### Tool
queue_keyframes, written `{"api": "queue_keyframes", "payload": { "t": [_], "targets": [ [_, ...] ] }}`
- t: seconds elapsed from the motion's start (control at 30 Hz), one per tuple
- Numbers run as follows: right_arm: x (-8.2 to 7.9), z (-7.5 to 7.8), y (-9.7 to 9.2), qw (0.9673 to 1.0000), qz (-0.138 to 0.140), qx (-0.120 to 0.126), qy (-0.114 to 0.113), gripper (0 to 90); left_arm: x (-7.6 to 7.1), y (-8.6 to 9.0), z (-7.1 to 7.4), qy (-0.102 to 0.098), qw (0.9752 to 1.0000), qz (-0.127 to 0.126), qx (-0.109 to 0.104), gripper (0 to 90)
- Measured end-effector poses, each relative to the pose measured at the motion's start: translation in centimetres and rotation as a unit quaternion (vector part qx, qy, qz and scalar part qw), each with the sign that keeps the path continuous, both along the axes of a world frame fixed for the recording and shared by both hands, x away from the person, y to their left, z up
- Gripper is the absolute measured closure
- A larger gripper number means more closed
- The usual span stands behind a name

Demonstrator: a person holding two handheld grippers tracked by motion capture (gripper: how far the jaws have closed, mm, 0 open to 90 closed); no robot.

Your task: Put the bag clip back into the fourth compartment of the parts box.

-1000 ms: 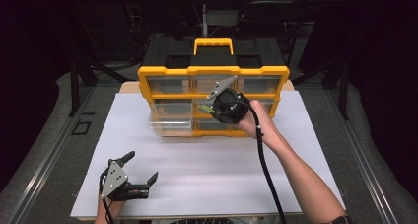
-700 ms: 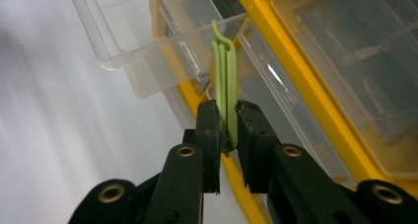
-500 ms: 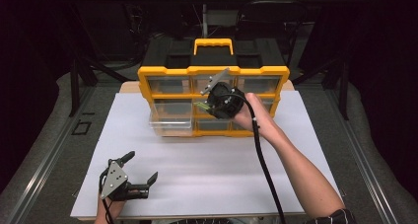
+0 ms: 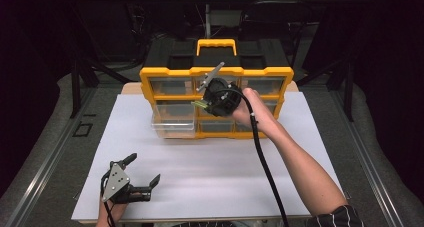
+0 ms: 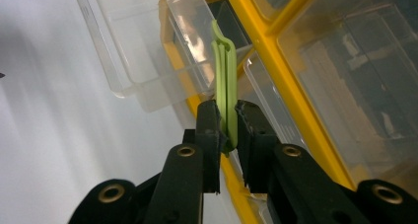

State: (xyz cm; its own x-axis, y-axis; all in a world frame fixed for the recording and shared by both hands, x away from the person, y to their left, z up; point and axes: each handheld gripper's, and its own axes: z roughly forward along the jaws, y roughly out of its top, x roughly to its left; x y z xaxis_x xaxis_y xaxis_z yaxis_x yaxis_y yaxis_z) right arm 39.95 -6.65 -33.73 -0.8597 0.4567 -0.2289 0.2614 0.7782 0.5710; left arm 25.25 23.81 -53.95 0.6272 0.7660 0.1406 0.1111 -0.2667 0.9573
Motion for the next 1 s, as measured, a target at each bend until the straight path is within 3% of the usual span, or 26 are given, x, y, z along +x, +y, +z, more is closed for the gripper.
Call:
{"api": "queue_keyframes", "payload": {
  "t": [0.67,1.0],
  "targets": [
    [0.5,1.5,3.1,0.9997,0.024,-0.011,-0.002,80.6,0.0,0.0,0.0,-0.001,1.0000,-0.002,0.002,0.4],
    [0.6,1.0,5.2,0.9993,0.036,-0.012,0.005,80.5,0.0,0.0,0.0,-0.001,1.0000,-0.001,0.001,0.4]
  ]
}}
